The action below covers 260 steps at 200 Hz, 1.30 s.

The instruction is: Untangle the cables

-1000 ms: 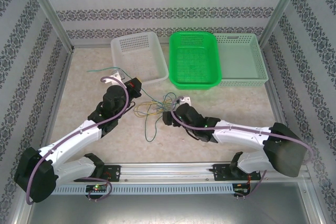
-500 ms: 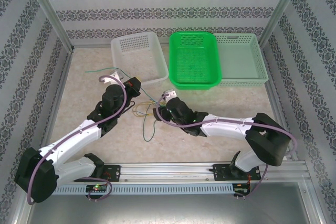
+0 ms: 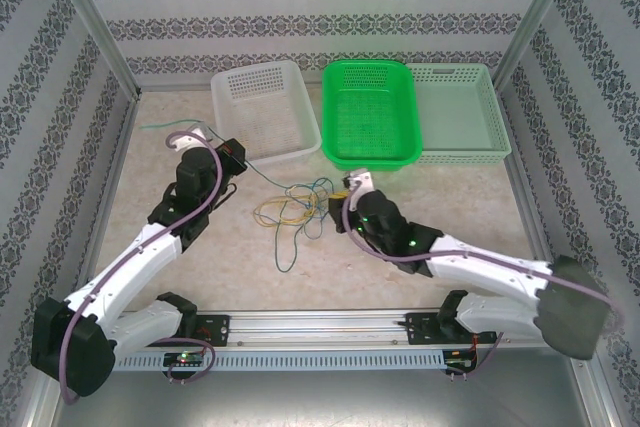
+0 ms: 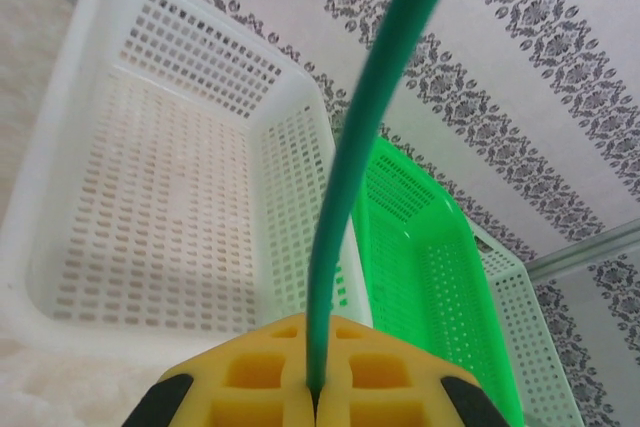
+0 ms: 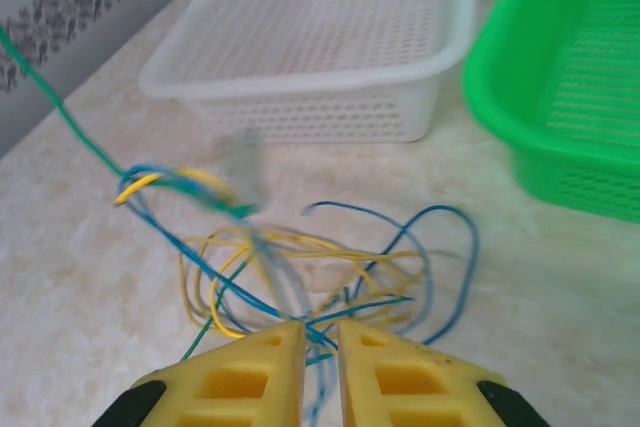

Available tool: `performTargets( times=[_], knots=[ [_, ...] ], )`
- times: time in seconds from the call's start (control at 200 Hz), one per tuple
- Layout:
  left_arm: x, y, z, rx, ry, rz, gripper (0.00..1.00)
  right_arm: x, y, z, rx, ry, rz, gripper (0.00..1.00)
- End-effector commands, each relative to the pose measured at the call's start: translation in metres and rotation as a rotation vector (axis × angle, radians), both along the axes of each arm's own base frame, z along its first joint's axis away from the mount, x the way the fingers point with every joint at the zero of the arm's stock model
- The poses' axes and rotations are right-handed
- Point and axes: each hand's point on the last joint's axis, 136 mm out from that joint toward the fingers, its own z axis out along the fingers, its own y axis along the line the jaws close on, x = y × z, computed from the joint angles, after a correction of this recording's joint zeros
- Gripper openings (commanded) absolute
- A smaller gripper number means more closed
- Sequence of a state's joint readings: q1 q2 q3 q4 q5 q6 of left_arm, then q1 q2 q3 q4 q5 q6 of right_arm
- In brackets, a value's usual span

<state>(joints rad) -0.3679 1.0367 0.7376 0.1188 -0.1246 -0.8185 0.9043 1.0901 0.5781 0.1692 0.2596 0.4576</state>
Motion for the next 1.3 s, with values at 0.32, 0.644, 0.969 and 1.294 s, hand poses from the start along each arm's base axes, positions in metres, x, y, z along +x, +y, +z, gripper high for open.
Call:
performTargets(
  times=[0.32, 0.644, 0.969, 1.294],
  knots=[
    [0.003, 0.001, 0.005, 0.056, 0.041, -0.053, 0.0, -0.019, -0.049, -0.001, 0.105, -0.01, -0.059, 0.47],
    [0.002, -0.005, 0.005, 0.023, 0.049, -0.081, 0.0, -0.012, 0.031, -0.014, -0.01, -0.038, 0.181, 0.83],
    [0.001, -0.01, 0.0, -0.014, 0.06, -0.104, 0.0, 0.016, 0.066, -0.024, -0.09, -0.063, 0.2, 0.81],
    [-0.001, -0.007, 0.014, -0.018, 0.032, -0.094, 0.0, 0.029, 0.06, -0.036, -0.083, -0.034, 0.153, 0.21]
  ],
)
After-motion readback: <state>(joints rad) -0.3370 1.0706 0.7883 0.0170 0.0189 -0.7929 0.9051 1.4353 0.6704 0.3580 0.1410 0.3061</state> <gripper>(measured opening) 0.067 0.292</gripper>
